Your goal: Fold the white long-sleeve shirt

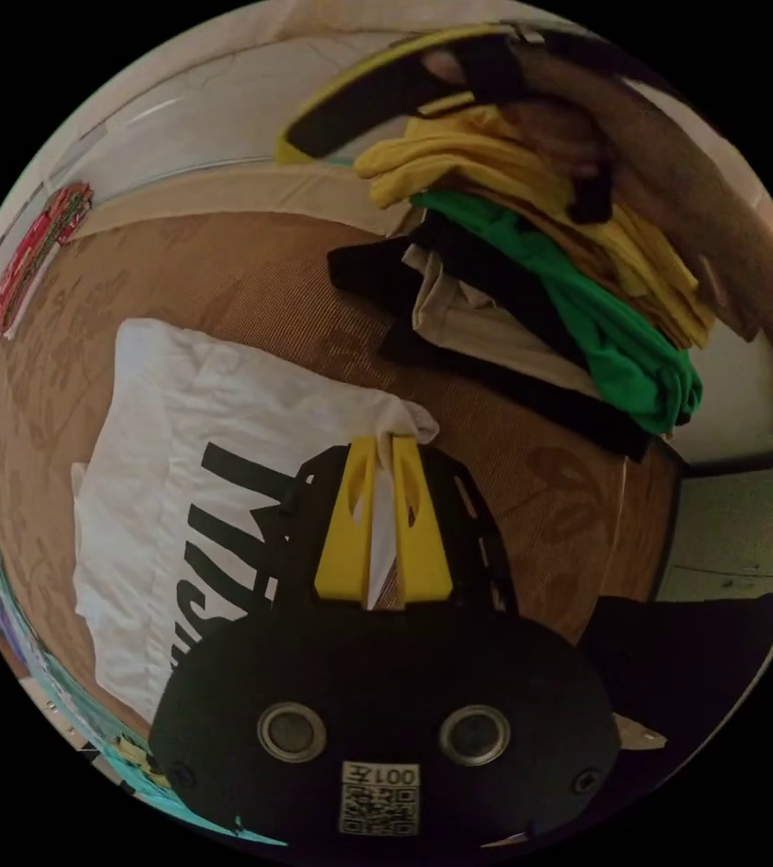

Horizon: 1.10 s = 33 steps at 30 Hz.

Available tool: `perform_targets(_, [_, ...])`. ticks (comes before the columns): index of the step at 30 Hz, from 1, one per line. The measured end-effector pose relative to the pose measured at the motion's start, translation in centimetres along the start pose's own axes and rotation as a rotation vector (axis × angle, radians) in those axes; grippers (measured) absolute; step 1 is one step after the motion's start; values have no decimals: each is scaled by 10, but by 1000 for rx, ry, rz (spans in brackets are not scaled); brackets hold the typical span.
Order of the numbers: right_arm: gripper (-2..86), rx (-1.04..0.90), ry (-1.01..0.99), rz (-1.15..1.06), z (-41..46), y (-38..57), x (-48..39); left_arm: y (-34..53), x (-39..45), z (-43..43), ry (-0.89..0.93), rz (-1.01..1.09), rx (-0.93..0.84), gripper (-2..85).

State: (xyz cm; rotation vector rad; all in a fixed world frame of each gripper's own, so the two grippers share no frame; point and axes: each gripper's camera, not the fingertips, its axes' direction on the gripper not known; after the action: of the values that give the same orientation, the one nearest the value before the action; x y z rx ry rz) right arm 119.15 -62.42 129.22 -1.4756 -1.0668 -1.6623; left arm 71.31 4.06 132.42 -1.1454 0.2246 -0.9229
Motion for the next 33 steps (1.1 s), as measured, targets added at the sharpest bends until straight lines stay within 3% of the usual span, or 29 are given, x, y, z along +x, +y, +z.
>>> perform_targets(6, [66, -114, -257, 93, 16, 49, -5, 13, -49, -2, 281, -248, 158, -15])
perform_targets(11, [111, -130, -760, 491, 47, 115, -4, 27, -79, 1, 424, -345, 279, -16])
perform_targets(15, [125, -29, -847, 720, 83, 150, -9, 28, -91, 8, 489, -334, 310, -16])
perform_targets(20, [129, 254, -1023, 1020, 136, 183, 1, 32, -102, 14, 584, -307, 335, -16])
perform_targets(24, [129, 234, -1044, 1084, 169, 185, -1, 40, -108, 17, 608, -257, 346, -15])
perform_targets(29, [126, 312, -1274, 1138, 209, 185, -3, 42, -98, 22, 666, -189, 346, 11])
perform_targets(33, [115, 228, -1246, 1103, 220, 176, 0, 38, -66, 19, 538, -99, 282, 68])
